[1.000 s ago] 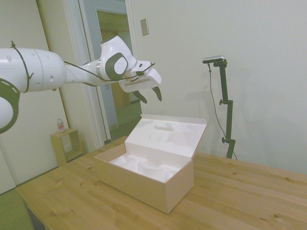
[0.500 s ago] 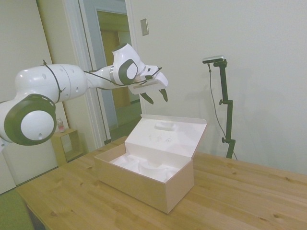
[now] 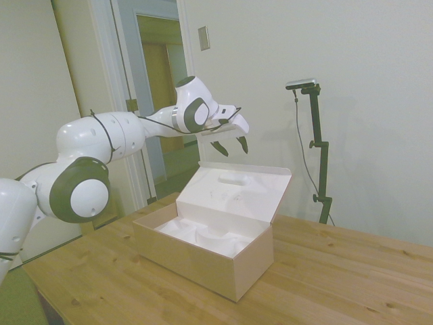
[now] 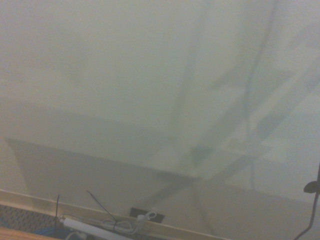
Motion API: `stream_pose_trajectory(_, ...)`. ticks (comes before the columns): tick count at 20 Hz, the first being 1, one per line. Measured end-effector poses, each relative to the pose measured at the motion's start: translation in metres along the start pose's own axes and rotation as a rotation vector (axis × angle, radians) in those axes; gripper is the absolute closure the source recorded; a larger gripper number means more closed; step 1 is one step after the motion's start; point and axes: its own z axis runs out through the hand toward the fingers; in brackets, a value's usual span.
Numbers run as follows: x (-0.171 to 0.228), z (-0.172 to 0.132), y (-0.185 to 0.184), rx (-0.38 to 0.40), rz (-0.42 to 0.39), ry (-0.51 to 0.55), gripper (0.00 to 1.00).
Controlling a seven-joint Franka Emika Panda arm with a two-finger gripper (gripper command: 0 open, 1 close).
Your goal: Close the box
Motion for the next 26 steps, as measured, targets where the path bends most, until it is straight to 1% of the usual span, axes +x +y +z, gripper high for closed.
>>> stream_pose_trajectory(5,-0.017,0.026,-0.016,-0.014,-0.023,-0.031,0.0)
stream_pose_trajectory(7,-0.021,0.034,-0.017,-0.022,-0.025,-0.039,0.0)
stream_pose_trajectory(11,-0.019,0.038,-0.01,-0.062,-0.004,-0.062,0.0)
stream_pose_trajectory(16,-0.019,0.028,-0.003,-0.111,0.05,-0.125,0.0)
stream_pose_trajectory(20,-0.023,-0.003,-0.014,-0.131,0.108,-0.168,0.0)
stream_pose_trajectory(26,-0.013,-0.03,-0.001,-0.136,0.204,-0.239,0.0)
